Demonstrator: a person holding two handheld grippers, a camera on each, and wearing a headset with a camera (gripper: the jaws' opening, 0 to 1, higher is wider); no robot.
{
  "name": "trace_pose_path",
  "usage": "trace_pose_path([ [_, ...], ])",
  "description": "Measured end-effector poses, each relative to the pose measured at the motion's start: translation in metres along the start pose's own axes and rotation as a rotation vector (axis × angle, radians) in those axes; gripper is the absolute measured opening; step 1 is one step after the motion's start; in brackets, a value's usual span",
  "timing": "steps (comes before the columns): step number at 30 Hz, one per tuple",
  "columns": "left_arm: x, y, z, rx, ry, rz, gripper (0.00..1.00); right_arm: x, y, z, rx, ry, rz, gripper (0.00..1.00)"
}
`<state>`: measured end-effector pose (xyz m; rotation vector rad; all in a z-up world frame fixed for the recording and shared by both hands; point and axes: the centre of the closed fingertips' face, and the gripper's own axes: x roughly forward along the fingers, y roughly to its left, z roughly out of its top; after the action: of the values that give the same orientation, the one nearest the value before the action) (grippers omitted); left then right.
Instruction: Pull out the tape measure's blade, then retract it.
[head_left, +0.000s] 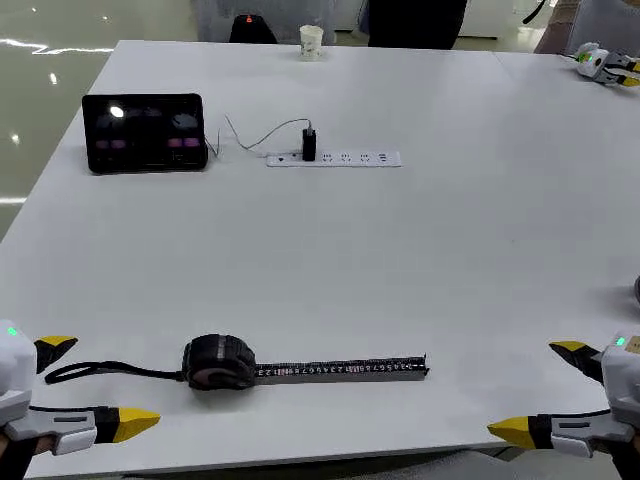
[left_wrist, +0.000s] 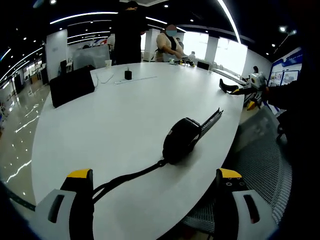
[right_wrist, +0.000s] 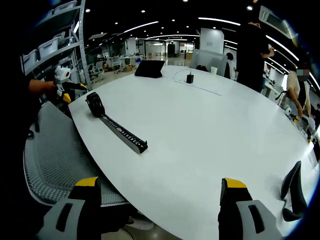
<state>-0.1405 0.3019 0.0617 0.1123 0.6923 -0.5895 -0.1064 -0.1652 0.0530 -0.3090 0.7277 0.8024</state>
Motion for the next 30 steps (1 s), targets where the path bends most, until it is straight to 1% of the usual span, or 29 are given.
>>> trace_pose_path([
  [2, 0.0, -0.003, -0.002, 0.003, 0.006, -0.001, 0.99, -0.002, -0.001, 0.001, -0.002, -0.003, 0.003, 0.99],
  [4, 0.001, -0.005, -0.003, 0.006, 0.003, -0.004, 0.99, -0.002, -0.001, 0.0, -0.014, -0.002, 0.003, 0.99],
  [6, 0.002, -0.009, -0.003, 0.002, -0.002, -0.018, 0.99, -0.003, 0.001, -0.001, -0.04, 0.004, 0.0, 0.99],
  [10, 0.004, -0.012, 0.001, 0.012, -0.009, -0.022, 0.99, -0.002, 0.004, -0.005, -0.041, 0.013, 0.013, 0.99],
  [11, 0.004, -0.011, 0.002, 0.034, -0.005, -0.016, 0.99, -0.003, 0.009, -0.005, -0.043, 0.018, 0.021, 0.99],
  [12, 0.004, -0.011, 0.002, 0.038, -0.005, -0.016, 0.99, -0.003, 0.01, -0.006, -0.044, 0.019, 0.023, 0.99],
  [15, 0.005, -0.012, 0.008, 0.022, -0.02, -0.021, 0.99, -0.004, 0.013, -0.005, -0.045, 0.024, 0.033, 0.99],
  [19, 0.011, -0.015, 0.013, 0.0, -0.022, -0.023, 0.99, -0.002, 0.019, -0.001, -0.06, 0.033, 0.051, 0.99],
  [20, 0.012, -0.017, 0.013, -0.001, -0.018, -0.026, 0.99, -0.002, 0.02, 0.0, -0.067, 0.034, 0.055, 0.99],
  [21, 0.014, -0.022, 0.012, -0.002, -0.004, -0.042, 0.99, -0.001, 0.021, 0.0, -0.08, 0.043, 0.07, 0.99],
  [24, 0.02, -0.028, 0.015, -0.016, 0.003, -0.044, 0.99, 0.002, 0.023, 0.0, -0.102, 0.061, 0.082, 0.99],
  [26, 0.025, -0.037, 0.019, -0.021, -0.008, -0.056, 0.99, 0.005, 0.02, 0.003, -0.125, 0.069, 0.091, 0.99],
  [30, 0.033, -0.047, 0.027, -0.016, -0.015, -0.054, 0.99, 0.01, 0.018, 0.008, -0.147, 0.081, 0.102, 0.99],
])
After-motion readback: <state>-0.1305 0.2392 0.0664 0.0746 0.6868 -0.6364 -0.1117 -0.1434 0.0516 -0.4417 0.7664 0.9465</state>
